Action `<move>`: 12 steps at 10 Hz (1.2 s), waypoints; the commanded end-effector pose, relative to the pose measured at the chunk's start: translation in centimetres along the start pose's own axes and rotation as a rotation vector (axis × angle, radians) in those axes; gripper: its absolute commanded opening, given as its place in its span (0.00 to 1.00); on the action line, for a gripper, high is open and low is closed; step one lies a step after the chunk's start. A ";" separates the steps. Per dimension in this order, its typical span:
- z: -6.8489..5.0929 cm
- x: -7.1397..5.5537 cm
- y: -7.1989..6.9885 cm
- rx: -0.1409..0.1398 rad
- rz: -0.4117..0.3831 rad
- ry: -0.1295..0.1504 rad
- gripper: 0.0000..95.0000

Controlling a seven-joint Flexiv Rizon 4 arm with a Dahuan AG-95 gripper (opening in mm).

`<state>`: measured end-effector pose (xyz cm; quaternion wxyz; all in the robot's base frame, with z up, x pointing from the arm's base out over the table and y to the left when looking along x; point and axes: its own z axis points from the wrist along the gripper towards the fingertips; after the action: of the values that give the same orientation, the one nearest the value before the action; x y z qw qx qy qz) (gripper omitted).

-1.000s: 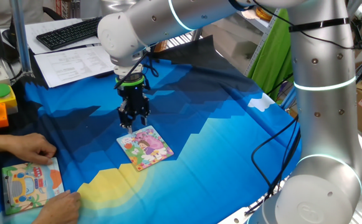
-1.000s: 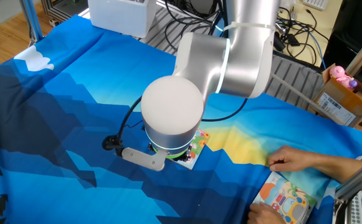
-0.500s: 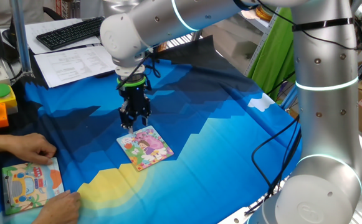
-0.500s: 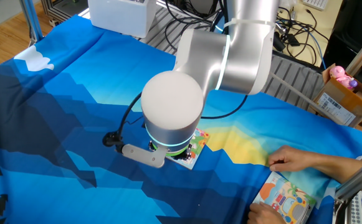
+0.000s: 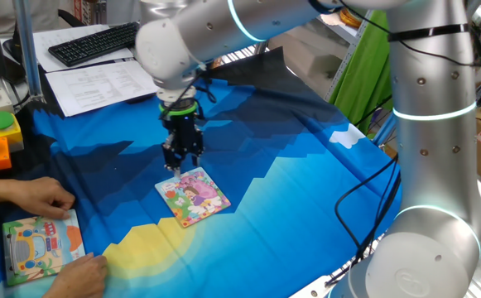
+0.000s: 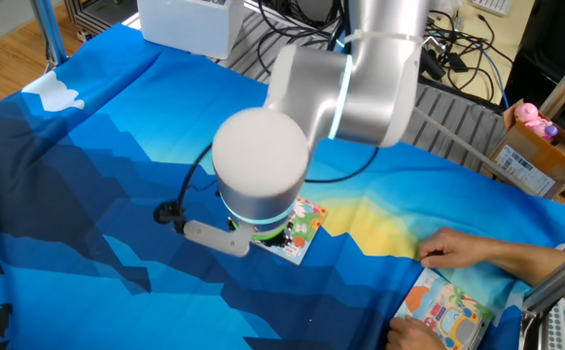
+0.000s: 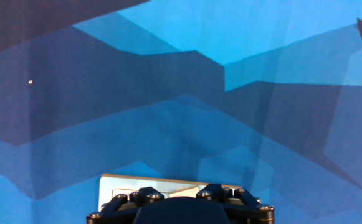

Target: Assemble one piece of a puzzle

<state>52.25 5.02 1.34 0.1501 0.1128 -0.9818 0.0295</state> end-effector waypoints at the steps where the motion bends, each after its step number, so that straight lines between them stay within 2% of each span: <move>1: 0.2 -0.2 0.4 -0.009 -0.002 0.005 0.60; 5: 0.5 0.7 0.9 0.004 0.002 0.007 0.60; 12: 1.0 0.6 1.3 -0.002 0.000 0.001 0.60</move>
<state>50.96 5.97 0.69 0.1489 0.1125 -0.9820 0.0285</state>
